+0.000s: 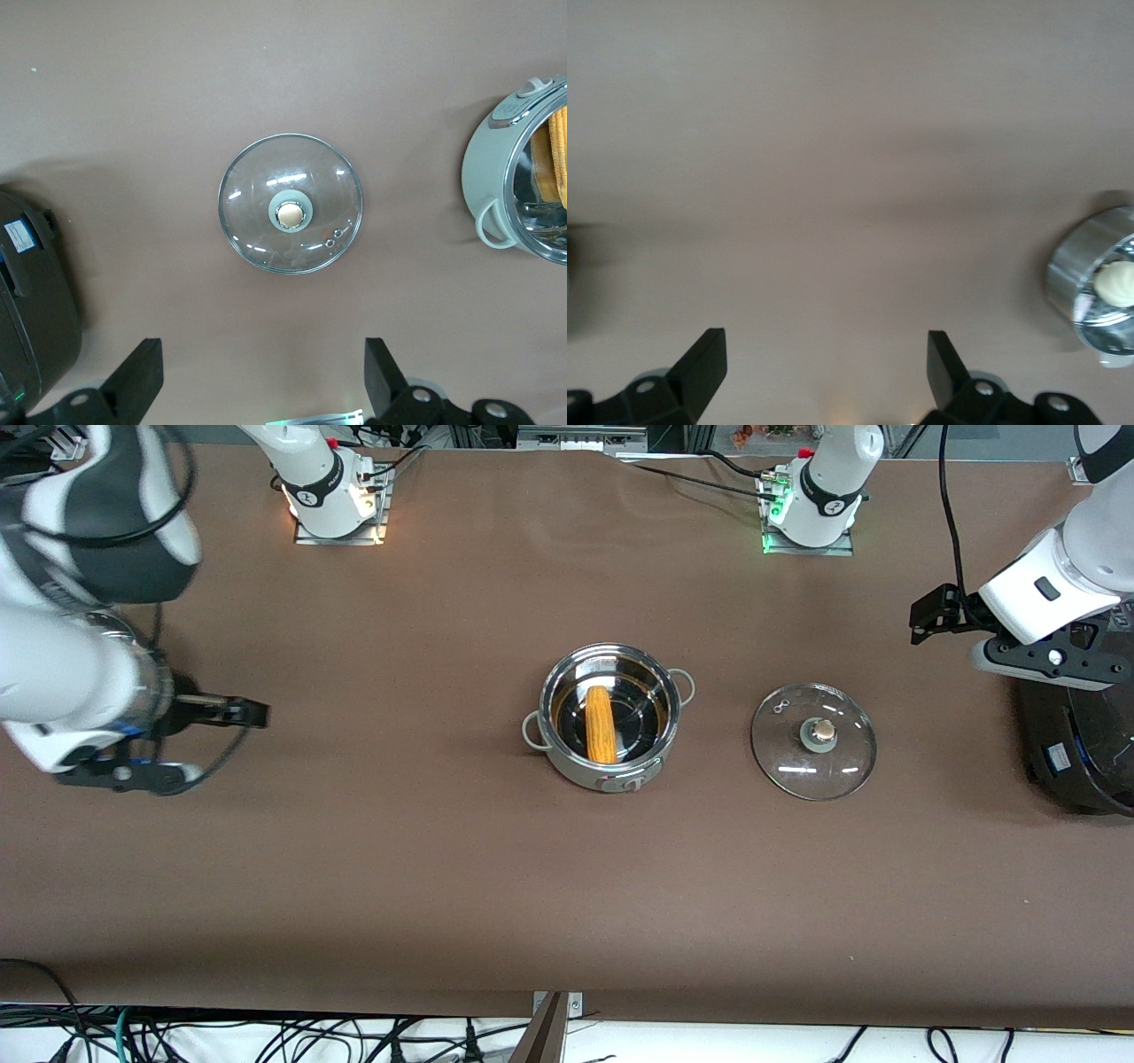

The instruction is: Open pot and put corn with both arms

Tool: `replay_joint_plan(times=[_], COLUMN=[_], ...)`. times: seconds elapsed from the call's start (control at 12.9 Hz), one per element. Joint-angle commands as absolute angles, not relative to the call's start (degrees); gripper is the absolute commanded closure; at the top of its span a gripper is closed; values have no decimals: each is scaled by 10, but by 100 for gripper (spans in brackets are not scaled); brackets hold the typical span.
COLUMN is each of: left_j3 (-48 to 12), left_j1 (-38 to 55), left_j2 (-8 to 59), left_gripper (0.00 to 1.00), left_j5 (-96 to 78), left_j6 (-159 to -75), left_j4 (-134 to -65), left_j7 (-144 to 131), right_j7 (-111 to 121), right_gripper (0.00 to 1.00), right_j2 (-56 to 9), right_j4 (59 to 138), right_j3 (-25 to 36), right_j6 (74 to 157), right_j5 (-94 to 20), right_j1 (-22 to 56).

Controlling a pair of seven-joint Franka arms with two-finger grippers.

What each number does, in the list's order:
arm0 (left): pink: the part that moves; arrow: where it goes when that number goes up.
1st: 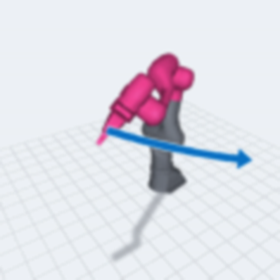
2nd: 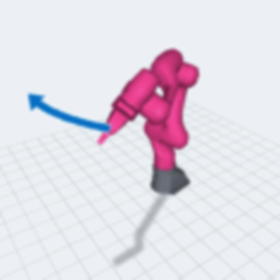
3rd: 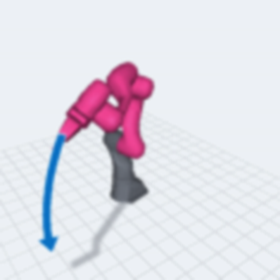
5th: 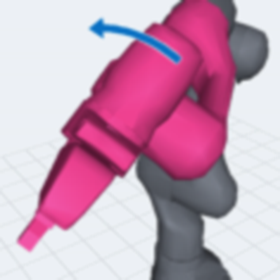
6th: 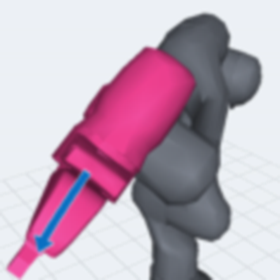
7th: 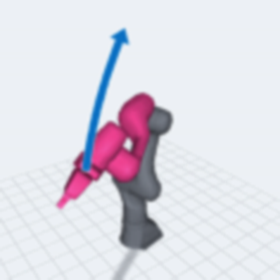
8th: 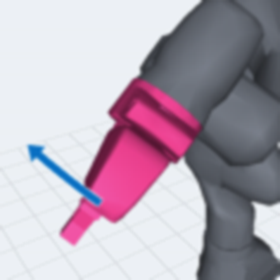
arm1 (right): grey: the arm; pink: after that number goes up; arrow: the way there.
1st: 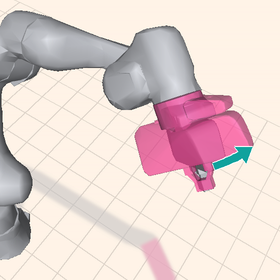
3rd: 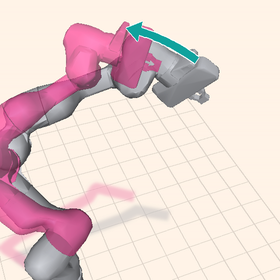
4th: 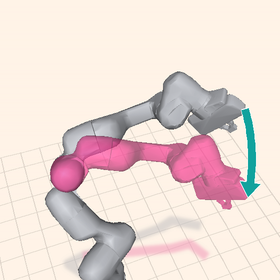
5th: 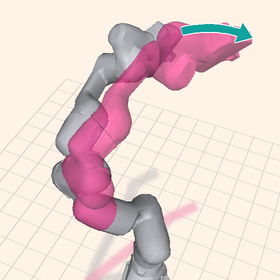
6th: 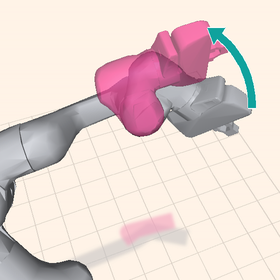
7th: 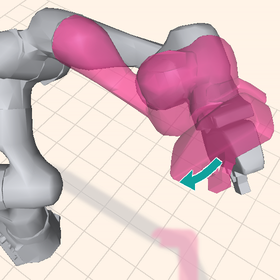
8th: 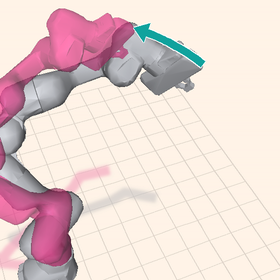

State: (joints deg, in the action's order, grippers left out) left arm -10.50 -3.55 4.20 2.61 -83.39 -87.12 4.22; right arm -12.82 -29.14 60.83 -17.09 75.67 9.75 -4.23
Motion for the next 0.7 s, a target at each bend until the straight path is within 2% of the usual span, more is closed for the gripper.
replay_joint_plan(times=[0.0, 0.08, 0.16, 0.31, 0.39, 0.62], left_j3=[-106, -106, -106, -106, -106, -106], left_j1=[-43, -44, -44, -44, -44, -45], left_j2=[49, 49, 49, 49, 49, 49], left_gripper=[0, 0, 0, 0, 0, 0], left_j5=[14, 14, 15, 15, 15, 15], left_j6=[-831, -831, -831, -831, -831, -831], left_j4=[-854, -854, -854, -854, -854, -854], left_j7=[52, 52, 52, 51, 51, 51], right_j7=[-76, -78, -79, -87, -77, -75], right_gripper=[0, 0, 0, 0, 0, 0], right_j2=[-280, -270, -233, -109, -64, -16], right_j4=[631, 654, 713, 875, 920, 949], right_j3=[-176, -172, -157, -156, -149, -81], right_j6=[779, 807, 848, 946, 973, 946], right_j5=[91, 92, 93, 92, 86, 2], right_j1=[-93, -97, -98, -112, -119, -69])
